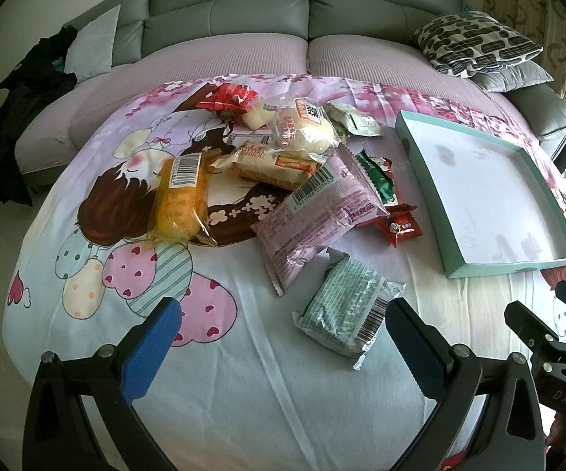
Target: Organize snacks
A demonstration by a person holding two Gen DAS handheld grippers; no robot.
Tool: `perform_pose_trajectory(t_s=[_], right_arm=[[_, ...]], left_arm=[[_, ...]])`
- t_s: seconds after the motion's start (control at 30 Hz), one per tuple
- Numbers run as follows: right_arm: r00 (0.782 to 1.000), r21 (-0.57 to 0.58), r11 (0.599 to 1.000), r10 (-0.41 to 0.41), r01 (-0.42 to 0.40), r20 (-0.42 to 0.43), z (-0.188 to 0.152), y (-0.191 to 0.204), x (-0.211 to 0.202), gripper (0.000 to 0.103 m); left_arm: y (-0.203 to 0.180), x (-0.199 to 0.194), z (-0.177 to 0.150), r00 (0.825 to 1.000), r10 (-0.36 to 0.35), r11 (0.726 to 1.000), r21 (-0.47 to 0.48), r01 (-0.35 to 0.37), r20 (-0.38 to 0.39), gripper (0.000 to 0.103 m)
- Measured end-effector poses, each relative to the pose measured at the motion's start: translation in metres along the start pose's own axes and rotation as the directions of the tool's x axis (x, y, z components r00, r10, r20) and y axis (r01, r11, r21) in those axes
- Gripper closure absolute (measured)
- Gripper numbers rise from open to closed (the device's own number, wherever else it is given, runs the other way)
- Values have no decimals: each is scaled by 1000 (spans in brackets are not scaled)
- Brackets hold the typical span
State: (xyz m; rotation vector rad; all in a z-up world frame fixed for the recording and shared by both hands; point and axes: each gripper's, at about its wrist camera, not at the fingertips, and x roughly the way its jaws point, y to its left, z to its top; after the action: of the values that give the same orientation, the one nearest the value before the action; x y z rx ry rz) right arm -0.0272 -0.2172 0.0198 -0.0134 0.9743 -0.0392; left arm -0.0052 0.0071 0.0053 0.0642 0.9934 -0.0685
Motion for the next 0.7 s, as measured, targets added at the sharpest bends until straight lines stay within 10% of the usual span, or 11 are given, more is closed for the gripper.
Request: perform_pose_trajectory(t_s=[0.7], right_arm=[[1000, -29, 999, -13, 12, -19, -1, 6, 3, 0]], left_arm=[[7, 4, 0, 1000, -10, 1000, -15, 9, -18, 0]])
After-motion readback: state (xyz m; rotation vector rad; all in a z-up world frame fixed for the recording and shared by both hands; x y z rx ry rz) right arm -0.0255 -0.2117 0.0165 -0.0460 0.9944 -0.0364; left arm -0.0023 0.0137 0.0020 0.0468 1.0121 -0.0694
